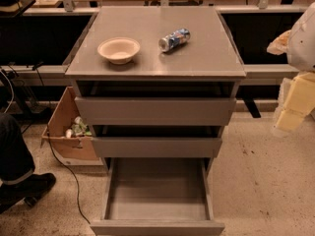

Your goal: Place redbull can into bottom drawer

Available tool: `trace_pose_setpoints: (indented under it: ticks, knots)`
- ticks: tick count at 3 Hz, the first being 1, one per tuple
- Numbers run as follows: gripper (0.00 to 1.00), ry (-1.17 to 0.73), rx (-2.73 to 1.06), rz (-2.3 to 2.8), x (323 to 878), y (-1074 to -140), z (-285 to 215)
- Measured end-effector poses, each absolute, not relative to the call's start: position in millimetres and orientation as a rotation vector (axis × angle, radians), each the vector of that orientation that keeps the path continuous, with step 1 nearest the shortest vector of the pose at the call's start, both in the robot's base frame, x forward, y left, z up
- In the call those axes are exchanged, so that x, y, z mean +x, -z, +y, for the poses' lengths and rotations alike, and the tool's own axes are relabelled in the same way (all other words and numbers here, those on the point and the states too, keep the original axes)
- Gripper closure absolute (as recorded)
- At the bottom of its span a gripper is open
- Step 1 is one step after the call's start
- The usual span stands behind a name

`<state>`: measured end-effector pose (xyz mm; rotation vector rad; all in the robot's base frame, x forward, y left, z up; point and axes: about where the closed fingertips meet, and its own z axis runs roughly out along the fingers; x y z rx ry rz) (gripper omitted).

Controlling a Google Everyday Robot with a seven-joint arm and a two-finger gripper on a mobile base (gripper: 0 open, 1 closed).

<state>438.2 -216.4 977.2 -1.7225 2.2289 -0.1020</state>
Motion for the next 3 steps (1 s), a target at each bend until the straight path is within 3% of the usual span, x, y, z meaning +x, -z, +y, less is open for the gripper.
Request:
trace_pose_setpoints:
  ticks: [2,3]
  knots:
    - [0.00,0.101,-1.743,2.181,477,-967,-205]
    - [0.00,0.092,-1.763,2.126,538,-951,-177]
